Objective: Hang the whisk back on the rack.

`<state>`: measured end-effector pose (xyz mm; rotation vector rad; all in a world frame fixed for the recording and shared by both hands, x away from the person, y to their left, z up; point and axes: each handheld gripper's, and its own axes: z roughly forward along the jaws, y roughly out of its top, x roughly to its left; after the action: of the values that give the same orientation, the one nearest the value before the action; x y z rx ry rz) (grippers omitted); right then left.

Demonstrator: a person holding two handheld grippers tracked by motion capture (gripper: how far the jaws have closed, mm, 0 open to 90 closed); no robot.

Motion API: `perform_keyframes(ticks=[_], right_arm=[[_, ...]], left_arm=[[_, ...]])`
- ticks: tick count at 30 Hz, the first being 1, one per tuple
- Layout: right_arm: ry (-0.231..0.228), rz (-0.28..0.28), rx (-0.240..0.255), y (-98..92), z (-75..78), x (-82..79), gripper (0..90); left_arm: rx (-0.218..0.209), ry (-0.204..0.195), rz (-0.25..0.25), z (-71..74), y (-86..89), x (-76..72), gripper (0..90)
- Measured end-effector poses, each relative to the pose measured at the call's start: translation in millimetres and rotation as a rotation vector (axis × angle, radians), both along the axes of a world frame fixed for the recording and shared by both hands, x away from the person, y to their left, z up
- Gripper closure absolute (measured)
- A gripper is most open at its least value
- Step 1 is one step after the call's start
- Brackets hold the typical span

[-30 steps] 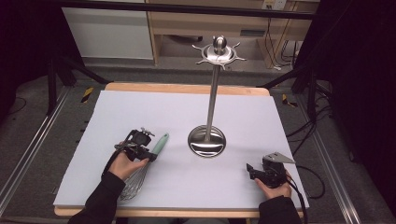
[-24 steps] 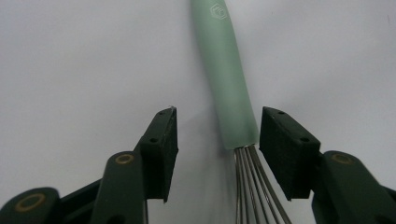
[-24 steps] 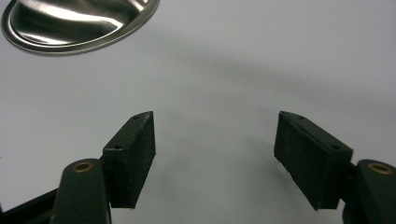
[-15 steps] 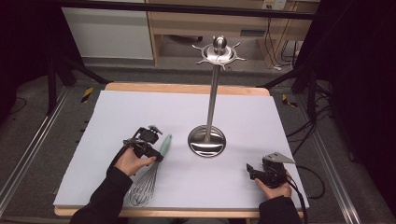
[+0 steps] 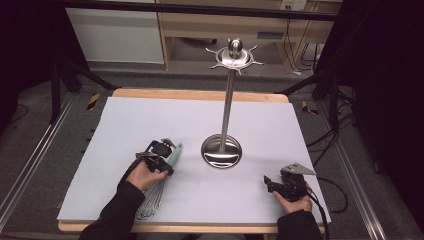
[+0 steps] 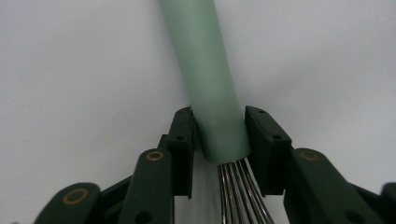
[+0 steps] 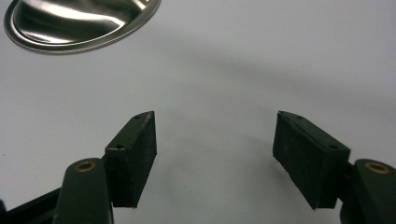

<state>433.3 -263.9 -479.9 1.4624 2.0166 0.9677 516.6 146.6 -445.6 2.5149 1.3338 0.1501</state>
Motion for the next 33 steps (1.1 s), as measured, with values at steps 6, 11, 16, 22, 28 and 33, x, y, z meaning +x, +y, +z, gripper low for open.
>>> perform_keyframes(ticks=[6,11,16,22,28,33], right_arm=[[0.002,0.002,-0.001,0.1,-0.2,0.2,31.0],[0.002,0.004,-0.005,0.1,-0.6,0.6,31.7],[0.004,0.006,-0.004,0.0,-0.7,0.8,32.0],[0.003,0.005,-0.002,0.0,-0.4,0.6,32.0],[0.006,0.007,0.006,-0.1,0.2,0.2,32.0],[0.004,0.005,-0.002,-0.1,-0.3,0.6,32.0]], left_arm=[[0.001,0.003,0.038,-0.3,-1.4,0.4,65.9],[-0.011,-0.006,0.046,-0.1,0.9,-0.5,67.9],[-0.06,-0.035,0.04,4.7,6.3,-5.0,68.8],[-0.106,-0.081,0.033,16.9,10.5,-14.3,69.1],[-0.168,-0.148,0.027,28.1,18.4,-27.2,69.1],[-0.211,-0.213,0.023,36.0,24.3,-39.0,69.2]])
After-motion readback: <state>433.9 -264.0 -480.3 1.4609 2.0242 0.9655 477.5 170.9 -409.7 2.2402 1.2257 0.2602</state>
